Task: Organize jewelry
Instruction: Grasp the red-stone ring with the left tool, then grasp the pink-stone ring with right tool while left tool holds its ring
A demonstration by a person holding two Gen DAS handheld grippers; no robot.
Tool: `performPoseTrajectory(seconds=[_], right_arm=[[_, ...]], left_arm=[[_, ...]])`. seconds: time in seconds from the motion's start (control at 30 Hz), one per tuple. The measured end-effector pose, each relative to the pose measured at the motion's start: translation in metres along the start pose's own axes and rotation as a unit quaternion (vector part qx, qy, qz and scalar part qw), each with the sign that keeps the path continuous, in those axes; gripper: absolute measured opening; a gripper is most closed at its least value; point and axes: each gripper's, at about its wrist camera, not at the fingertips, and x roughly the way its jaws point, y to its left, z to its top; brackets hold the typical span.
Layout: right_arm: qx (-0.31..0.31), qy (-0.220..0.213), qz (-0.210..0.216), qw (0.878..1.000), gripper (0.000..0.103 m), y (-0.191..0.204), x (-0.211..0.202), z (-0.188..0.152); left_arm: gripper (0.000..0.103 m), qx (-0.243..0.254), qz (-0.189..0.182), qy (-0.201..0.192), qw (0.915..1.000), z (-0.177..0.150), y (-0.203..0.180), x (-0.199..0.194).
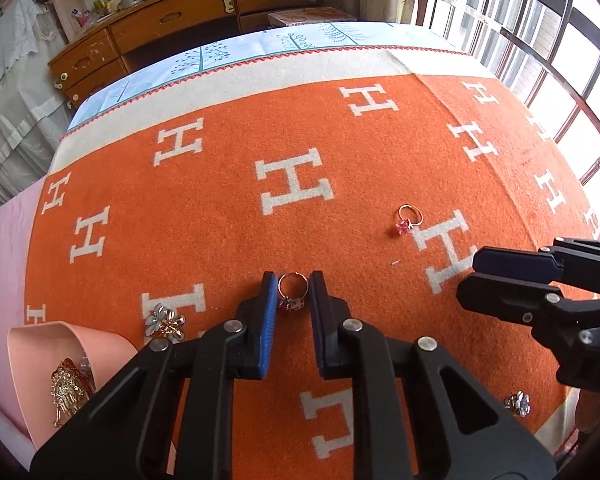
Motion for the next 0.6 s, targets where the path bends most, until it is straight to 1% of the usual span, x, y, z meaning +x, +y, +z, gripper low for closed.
performPoseTrajectory(seconds=[0.13,0.27,0.33,0.4,0.43,0.6], right_arm=[[-0.004,0.002,-0.003,1.0,0.032,0.005,0.004,0.001],[-0.012,0.007,-0.009,1.0,0.032,0.012,0.01,0.003],[-0.018,0.012,-0.015,1.0,0.032,0.016,0.016,0.005],[-0.025,0.017,-0.025,0.999,0.032,0.021,0.024,0.008],[-0.03,0.012,-0.032,0.999,0.032,0.023,0.026,0.009],[-0.046,0.008,-0.073,0.996,0.032,0.035,0.037,0.022]], left_arm=[[0.013,0.008,0.011,-0.008,0.9999,-0.003,-0.004,-0.002],[0.013,-0.018,0.008,-0.006,0.9998,-0.008,0.004,-0.006],[0.013,-0.033,0.003,-0.011,0.9994,-0.013,0.01,-0.013],[0.013,-0.042,0.003,-0.021,0.9989,-0.019,0.014,-0.024],[0.013,-0.045,0.003,-0.028,0.9986,-0.022,0.016,-0.031],[0.013,-0.075,-0.016,-0.046,0.996,-0.037,0.03,-0.057]])
